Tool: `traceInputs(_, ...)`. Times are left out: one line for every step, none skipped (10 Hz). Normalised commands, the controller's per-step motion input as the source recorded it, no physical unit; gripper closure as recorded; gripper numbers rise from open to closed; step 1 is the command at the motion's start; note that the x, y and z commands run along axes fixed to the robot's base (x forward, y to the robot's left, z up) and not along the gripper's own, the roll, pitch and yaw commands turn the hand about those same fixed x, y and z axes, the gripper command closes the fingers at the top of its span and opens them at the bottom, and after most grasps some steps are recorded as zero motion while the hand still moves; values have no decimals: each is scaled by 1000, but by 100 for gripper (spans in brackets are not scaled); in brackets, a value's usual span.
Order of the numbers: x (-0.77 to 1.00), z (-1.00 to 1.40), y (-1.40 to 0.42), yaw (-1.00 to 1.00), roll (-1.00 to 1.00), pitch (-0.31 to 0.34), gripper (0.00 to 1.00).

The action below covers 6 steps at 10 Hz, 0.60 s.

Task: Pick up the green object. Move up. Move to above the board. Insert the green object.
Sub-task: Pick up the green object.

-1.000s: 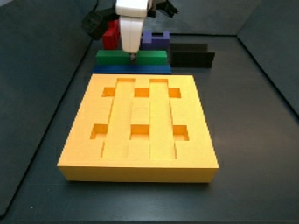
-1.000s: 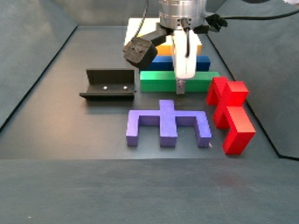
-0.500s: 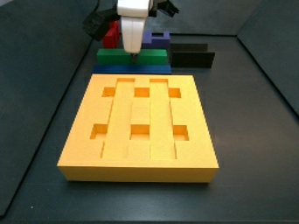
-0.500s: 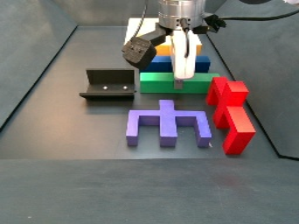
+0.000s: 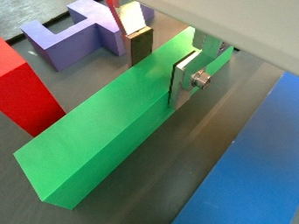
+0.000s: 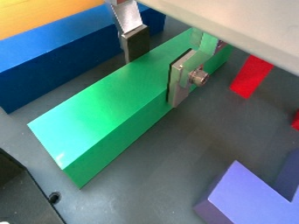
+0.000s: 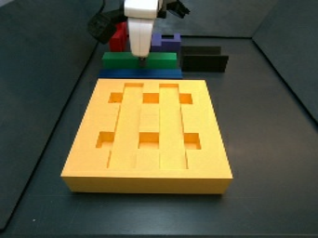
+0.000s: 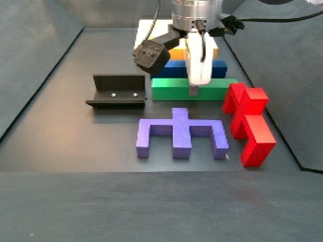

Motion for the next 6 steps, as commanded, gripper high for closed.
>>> traceInputs(0, 0, 0, 0, 0, 0, 100)
traceInputs(0, 0, 0, 0, 0, 0, 100)
traceInputs(0, 0, 0, 0, 0, 0, 100)
traceInputs(0, 0, 0, 0, 0, 0, 100)
traceInputs(0, 0, 0, 0, 0, 0, 100)
traceInputs(0, 0, 0, 0, 0, 0, 100)
